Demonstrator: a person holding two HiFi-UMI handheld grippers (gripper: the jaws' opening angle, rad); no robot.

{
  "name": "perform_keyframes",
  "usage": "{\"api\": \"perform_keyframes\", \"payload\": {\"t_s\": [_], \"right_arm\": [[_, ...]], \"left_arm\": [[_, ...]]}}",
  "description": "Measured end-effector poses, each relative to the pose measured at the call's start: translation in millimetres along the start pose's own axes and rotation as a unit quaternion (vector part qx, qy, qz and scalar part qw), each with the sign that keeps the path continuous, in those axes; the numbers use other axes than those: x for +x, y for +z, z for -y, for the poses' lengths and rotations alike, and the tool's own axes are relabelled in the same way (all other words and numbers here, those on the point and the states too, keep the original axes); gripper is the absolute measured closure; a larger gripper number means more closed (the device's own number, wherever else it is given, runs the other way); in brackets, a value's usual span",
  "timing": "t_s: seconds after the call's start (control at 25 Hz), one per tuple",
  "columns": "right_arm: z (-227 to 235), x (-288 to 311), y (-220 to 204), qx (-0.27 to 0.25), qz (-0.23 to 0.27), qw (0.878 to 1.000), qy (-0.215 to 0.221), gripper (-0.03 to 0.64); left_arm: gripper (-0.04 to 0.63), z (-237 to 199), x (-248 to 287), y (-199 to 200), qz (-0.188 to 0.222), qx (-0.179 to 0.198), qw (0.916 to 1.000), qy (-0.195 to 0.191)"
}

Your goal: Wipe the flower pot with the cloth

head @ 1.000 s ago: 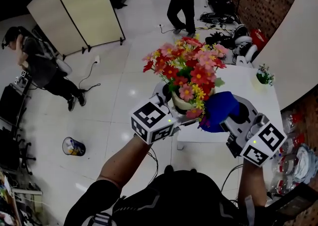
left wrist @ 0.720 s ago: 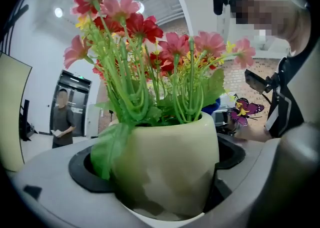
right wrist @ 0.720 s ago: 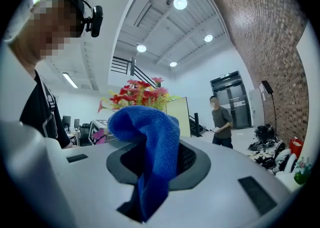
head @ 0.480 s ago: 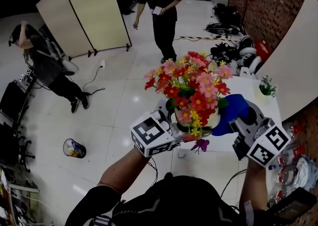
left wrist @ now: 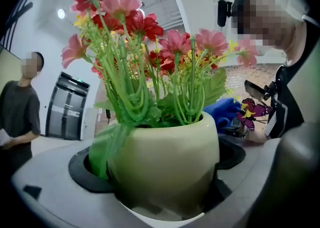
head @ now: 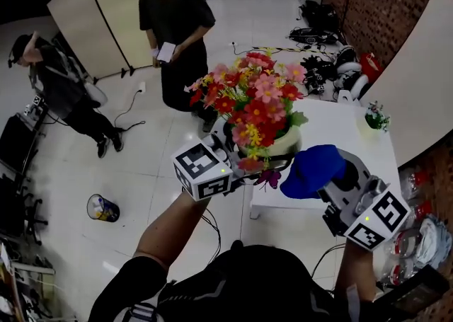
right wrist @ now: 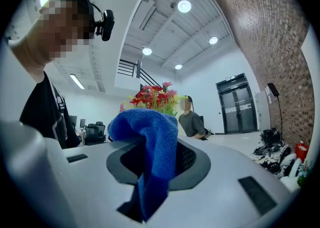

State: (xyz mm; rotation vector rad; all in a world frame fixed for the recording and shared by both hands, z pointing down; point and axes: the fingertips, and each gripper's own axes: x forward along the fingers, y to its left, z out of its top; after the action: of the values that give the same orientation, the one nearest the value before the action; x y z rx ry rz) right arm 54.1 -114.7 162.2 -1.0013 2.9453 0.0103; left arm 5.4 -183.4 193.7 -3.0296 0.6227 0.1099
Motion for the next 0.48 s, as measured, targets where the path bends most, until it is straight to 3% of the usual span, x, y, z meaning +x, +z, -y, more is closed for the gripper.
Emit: {"api": "perform_keyframes", "payload": {"t_s": [0.24, 0.48], "right_arm": [[-12.8, 12.5, -0.7, -0.029, -0.02, 0.999, 0.008, 0.526], [10.1, 8.3, 12.3, -0.004, -0.002, 1.0, -0.002, 0.526]], "left_arm": [[0.008, 14.6, 6.0, -0.9, -0.013, 0.015, 0.9998, -0.002], [0.008, 22.0, 1.4, 7.4, 0.0, 0.022, 0.9996, -0.017]]}}
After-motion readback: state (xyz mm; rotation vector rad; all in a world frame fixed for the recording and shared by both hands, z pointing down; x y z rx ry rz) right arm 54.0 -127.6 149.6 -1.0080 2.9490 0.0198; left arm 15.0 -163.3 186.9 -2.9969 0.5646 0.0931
